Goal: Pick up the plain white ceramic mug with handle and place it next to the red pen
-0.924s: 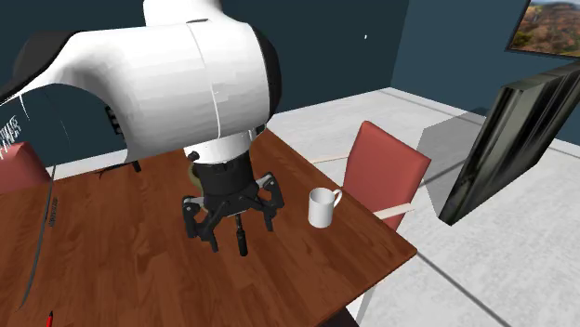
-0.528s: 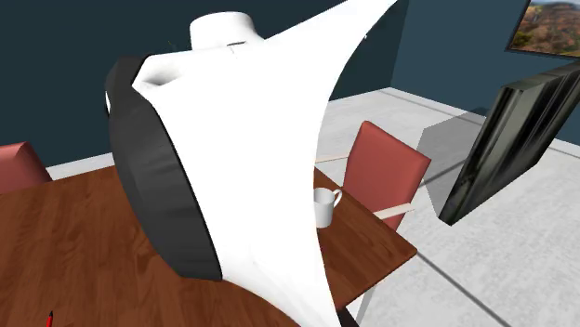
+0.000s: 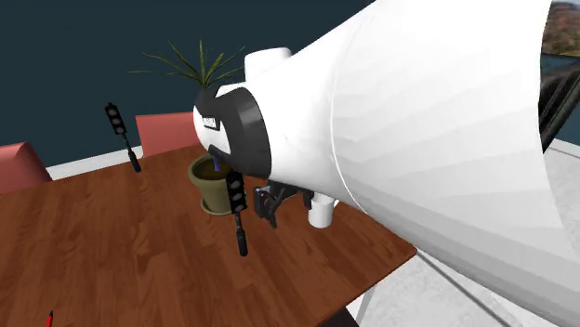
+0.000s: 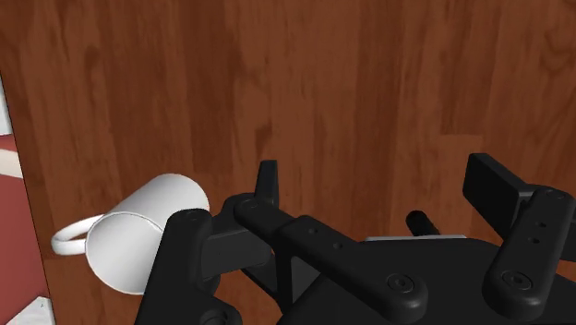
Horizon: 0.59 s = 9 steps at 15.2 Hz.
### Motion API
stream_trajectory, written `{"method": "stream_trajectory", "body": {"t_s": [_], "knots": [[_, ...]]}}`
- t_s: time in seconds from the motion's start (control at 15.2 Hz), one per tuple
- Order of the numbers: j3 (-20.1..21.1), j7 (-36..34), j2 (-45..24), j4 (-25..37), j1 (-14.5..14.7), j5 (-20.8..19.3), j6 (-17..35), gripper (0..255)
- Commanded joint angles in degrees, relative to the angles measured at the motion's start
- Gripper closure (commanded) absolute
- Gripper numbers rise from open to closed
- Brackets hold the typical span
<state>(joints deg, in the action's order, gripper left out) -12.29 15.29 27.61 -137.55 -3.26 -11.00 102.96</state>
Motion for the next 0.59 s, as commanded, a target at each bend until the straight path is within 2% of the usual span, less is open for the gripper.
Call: {"method": "stream_trajectory", "body": {"t_s": [0.0,0.26,0.53], "knots": [[-2.0,3.6,-3.8,1.3,-0.2,-0.7,2.7,0],[-5.7,10.7,-11.8,5.1,-0.4,-1.0,7.3,0],[-8.6,18.1,-20.5,10.1,-0.7,0.3,11.2,0]]}}
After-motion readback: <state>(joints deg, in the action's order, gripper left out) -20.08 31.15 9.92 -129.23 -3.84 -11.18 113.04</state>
